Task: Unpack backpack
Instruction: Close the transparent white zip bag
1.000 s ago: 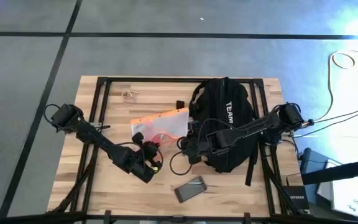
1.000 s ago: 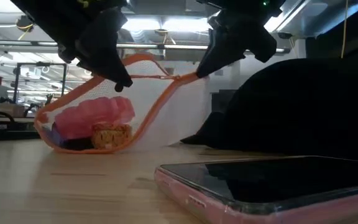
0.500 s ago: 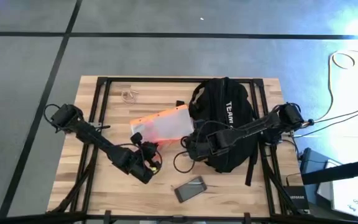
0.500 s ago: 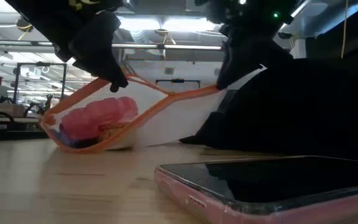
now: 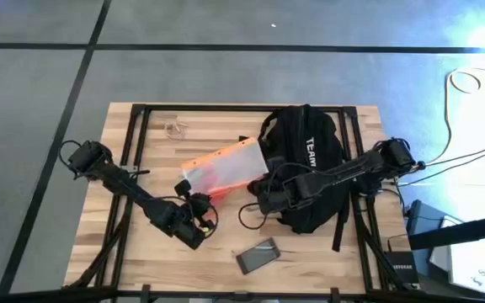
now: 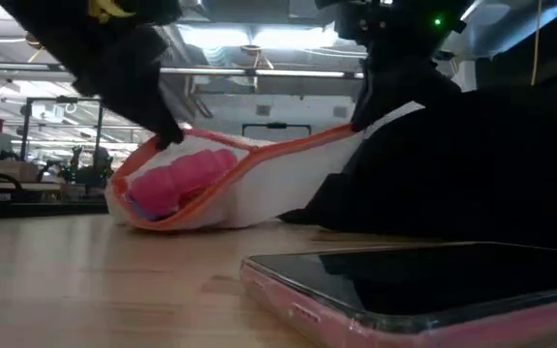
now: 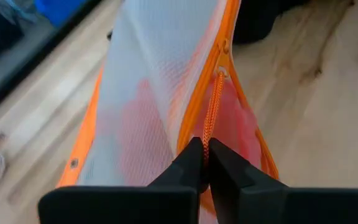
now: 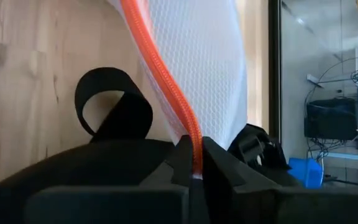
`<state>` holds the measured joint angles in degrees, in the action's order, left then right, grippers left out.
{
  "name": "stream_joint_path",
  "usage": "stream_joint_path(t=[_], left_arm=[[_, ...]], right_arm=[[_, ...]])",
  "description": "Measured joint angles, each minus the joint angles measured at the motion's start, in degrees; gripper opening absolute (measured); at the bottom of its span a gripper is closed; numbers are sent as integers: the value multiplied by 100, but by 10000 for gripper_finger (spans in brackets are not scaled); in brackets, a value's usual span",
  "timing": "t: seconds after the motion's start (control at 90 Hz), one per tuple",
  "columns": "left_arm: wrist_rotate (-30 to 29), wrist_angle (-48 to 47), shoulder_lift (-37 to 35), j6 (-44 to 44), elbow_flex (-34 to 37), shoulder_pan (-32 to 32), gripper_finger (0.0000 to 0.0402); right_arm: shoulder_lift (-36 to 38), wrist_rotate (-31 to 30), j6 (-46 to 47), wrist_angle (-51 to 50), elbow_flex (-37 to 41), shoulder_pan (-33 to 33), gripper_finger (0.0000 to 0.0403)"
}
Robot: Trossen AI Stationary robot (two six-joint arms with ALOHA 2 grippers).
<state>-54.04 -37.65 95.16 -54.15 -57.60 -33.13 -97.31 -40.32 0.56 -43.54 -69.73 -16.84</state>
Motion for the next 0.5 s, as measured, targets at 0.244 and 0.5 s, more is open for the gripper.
stream_joint_path(t=[0.244, 0.5], left_arm=[[333, -1101, -628, -855, 0, -444, 1], [929, -1871, -1018, -1331, 0, -849, 1]], right_arm=[[73, 5, 20, -2, 4, 0, 0], [73, -57, -44, 28, 4, 5, 0]])
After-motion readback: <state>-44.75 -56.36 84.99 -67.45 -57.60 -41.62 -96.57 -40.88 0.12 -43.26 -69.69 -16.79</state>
